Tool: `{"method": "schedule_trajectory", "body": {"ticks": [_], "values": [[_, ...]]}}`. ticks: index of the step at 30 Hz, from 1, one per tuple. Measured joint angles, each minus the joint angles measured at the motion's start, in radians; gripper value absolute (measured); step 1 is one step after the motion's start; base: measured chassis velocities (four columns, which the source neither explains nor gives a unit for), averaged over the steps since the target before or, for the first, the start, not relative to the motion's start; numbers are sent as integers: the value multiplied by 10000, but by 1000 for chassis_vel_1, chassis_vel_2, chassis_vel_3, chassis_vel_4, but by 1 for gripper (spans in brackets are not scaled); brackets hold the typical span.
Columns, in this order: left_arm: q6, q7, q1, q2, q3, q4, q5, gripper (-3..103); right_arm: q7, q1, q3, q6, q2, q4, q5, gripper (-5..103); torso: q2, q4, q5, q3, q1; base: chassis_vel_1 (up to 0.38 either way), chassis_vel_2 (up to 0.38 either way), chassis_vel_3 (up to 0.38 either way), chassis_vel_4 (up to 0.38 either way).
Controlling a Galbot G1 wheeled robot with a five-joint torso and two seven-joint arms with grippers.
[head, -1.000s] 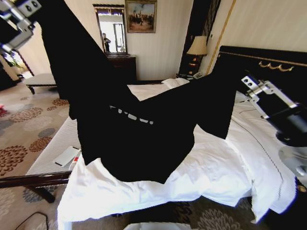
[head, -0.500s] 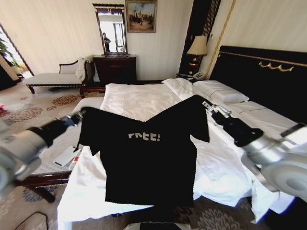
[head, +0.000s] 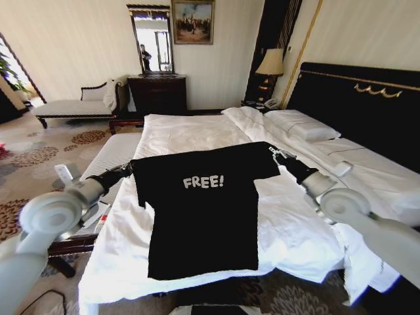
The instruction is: Fold the clothes on the bed.
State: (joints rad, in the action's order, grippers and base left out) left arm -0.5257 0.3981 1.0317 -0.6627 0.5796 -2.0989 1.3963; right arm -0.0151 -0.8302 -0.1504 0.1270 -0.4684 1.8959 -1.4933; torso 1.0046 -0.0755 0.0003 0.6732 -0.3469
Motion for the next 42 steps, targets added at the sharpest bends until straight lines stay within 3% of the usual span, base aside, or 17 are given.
{"method": "schedule_trajectory", "body": {"ticks": [3,7,8,13,23,29,37,42], "values": [[40,1,-392,-181,-526,458,-267,0,-117,839,755,33,-492,-577,134,0,0,-2,-3,1,-1,0,0,0,0],[76,24,-1129,-810,-1517,1343,-857,0,-227,2173,2066,100,-1726,-1969,487,0,0,6,-6,-1,1,0,0,0,0],[76,24,-1129,-810,-1517,1343,-857,0,-227,2173,2066,100,-1726,-1969,487,0,0,6,-6,-1,1,0,0,0,0],[163,58,-2417,-1571,-2629,2629,-1434,0,-181,3100,3202,208,-3431,-4107,1242,0,0,4,1,0,0,0,0,0,0],[589,-52,-4725,-2637,-4679,5541,-2551,0,-39,4121,3809,650,-5343,-7557,2401,0,1,-1,-4,-1,1,0,0,0,0],[956,-179,-5793,-3155,-5450,7046,-3180,0,9,4934,3950,991,-6503,-9470,3195,0,1,1,-4,0,0,0,0,0,0],[1339,-391,-6659,-3833,-5829,8906,-3889,0,269,5878,4091,1162,-7674,-11476,4006,0,2,6,-5,-2,2,0,0,0,0],[1457,-507,-6735,-4171,-5955,9372,-4290,0,251,5994,4066,1162,-8052,-12312,4580,0,1,1,-3,-2,1,0,0,0,0]]}}
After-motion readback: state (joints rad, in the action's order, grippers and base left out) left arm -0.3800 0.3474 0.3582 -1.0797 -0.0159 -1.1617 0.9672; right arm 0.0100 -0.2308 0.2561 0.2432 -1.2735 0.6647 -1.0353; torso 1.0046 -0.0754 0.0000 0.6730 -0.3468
